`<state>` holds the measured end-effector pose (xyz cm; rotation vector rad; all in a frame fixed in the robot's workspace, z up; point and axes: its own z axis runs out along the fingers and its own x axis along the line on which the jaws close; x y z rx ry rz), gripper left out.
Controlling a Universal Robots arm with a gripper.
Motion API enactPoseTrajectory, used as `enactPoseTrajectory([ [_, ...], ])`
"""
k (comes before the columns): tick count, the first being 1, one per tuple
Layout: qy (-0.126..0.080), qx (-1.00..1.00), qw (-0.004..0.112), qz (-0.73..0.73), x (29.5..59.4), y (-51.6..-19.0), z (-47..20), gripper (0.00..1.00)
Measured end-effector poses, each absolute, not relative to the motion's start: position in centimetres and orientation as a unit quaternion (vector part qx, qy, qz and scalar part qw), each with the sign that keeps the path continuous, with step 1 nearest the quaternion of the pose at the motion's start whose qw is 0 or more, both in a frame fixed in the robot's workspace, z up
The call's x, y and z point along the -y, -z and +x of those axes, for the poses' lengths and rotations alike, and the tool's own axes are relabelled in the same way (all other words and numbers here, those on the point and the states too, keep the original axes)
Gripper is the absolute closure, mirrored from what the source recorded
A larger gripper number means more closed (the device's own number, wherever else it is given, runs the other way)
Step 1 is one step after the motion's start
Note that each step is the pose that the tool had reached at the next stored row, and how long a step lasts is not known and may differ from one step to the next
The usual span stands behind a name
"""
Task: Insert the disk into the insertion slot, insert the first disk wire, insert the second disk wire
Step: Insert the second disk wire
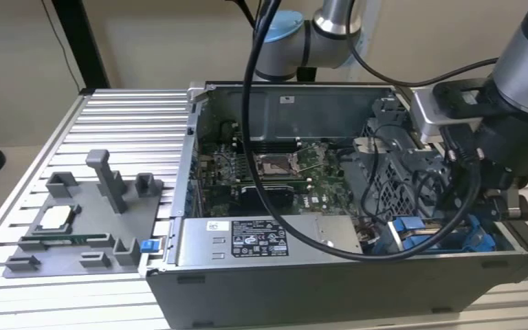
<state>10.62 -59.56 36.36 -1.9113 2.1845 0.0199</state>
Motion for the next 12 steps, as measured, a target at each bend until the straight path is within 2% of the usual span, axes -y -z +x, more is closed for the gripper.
enactPoseTrajectory([
  [6,0.01,-0.739,0.103,-0.666,59.56,-36.26,10.55,1.0],
  [12,0.015,-0.723,0.097,-0.684,59.57,-36.24,10.31,1.0],
])
